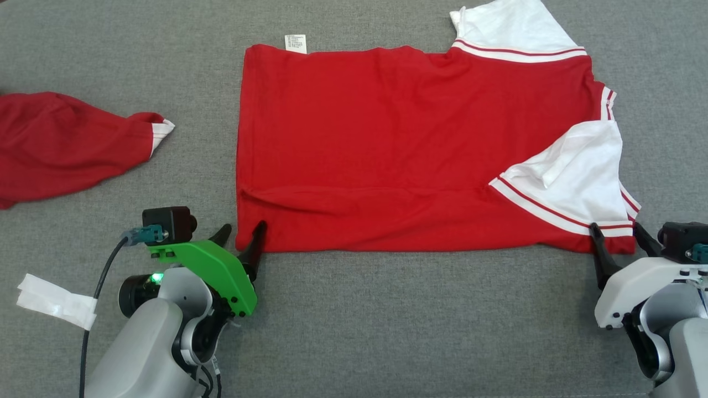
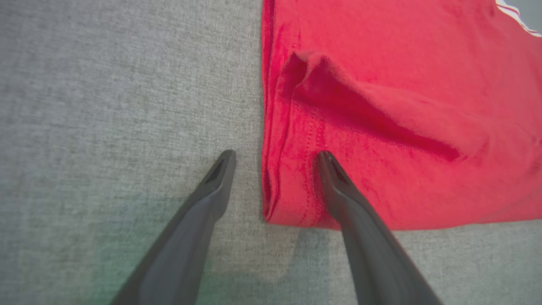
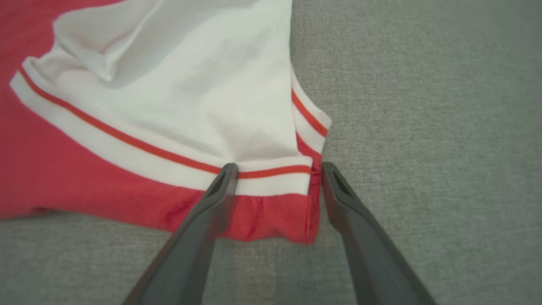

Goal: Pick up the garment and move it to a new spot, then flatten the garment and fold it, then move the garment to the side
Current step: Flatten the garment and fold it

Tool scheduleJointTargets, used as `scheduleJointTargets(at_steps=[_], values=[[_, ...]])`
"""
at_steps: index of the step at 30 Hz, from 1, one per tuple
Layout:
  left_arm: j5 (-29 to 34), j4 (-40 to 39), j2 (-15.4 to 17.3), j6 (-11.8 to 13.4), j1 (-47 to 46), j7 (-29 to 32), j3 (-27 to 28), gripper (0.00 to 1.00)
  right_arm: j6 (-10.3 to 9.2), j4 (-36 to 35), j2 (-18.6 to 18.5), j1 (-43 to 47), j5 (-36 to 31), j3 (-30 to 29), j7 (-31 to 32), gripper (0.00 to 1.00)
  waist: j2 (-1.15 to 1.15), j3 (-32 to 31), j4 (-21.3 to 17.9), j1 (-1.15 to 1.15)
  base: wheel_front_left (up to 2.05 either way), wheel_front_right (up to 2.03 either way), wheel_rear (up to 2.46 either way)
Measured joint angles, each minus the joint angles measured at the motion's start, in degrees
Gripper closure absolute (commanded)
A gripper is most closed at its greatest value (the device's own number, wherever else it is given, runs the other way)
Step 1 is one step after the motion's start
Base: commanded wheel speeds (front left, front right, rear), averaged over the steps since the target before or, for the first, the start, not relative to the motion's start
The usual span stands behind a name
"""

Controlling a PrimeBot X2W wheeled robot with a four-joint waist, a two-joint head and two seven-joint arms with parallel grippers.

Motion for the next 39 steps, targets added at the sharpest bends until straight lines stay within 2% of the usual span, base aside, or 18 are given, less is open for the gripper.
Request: scheduleJointTargets(at_steps=[1, 2, 3, 9, 16, 23, 28, 29, 30, 31, 35, 39], values=[[0.0, 0.0, 0.0, 0.0, 0.0, 0.0, 0.0, 1.0, 0.0, 0.0, 0.0, 0.0, 0.0, 0.0, 0.0, 0.06, 0.0, 0.0, 0.0, 0.0, 0.0, 0.0, 0.0], [0.0, 0.1, 0.0, -0.1, 0.0, 0.0, 0.0, 1.0, -0.01, 0.3, -0.2, -0.3, 0.2, 0.5, 0.0, 0.71, 0.0, 0.0, -0.1, 0.0, 0.0, 0.0, 0.0], [0.0, 0.3, 0.0, -0.4, -0.1, 0.0, -0.1, 1.0, -0.01, 0.6, -0.3, -0.7, 0.9, 0.8, 0.0, 1.0, 0.0, 0.0, -0.1, 0.0, 0.0, 0.0, 0.0], [-2.3, 1.4, -0.6, -2.4, 0.7, 0.7, -0.2, 1.0, 0.1, 2.4, -1.5, -1.2, 4.7, 3.1, 0.7, 1.0, 0.0, -1.4, -0.5, 0.0, 0.0, 0.0, 0.0], [-4.1, -3.6, 2.5, -2.5, 6.0, 3.0, 0.5, 1.0, 0.1, -3.2, -5.7, 5.9, 11.1, 2.9, 5.6, 1.0, 0.0, -5.0, -0.8, 0.0, 0.0, 0.0, 0.0], [-6.6, -15.7, 7.0, -0.8, 14.3, 8.0, 0.2, 1.0, 0.07, -13.9, -7.5, 15.4, 16.4, 0.7, 12.3, 1.0, 0.0, -7.7, -1.3, 0.0, 0.0, 0.0, 0.0], [-7.0, -20.7, 9.0, 1.8, 18.8, 10.3, -0.5, 1.0, 0.05, -14.6, -6.5, 18.1, 16.9, 0.5, 15.6, 1.0, 0.0, -6.7, -1.7, 0.0, 0.0, 0.0, 0.0], [-6.6, -20.9, 9.1, 2.5, 19.0, 10.2, -0.5, 0.77, 0.05, -14.0, -6.4, 18.1, 16.2, 0.7, 15.9, 0.87, 0.0, -6.4, -1.7, 0.0, 0.0, 0.0, 0.0], [-6.3, -21.0, 9.1, 3.1, 19.2, 10.0, -0.6, 0.33, 0.07, -13.6, -6.4, 18.0, 15.2, 1.0, 16.1, 0.15, 0.0, -6.1, -1.7, 0.0, 0.0, 0.0, 0.0], [-6.0, -21.1, 9.0, 3.5, 19.2, 9.7, -0.6, 0.0, 0.05, -13.3, -6.3, 17.9, 14.6, 1.0, 15.8, 0.0, 0.0, -5.7, -1.7, 0.0, 0.0, 0.0, 0.0], [-5.5, -22.8, 8.4, 4.7, 19.2, 7.5, 0.5, 0.0, 0.02, -13.9, -5.8, 16.8, 14.7, 0.1, 15.0, 0.0, 0.0, -4.3, -1.5, 0.0, 0.0, 0.0, 0.0], [-4.4, -26.2, 10.1, 6.3, 18.8, 5.5, 3.2, 0.0, 0.01, -19.1, -7.8, 16.2, 17.0, -2.9, 15.6, 0.0, 0.0, -2.6, -1.3, 0.0, 0.0, 0.0, 0.0]])
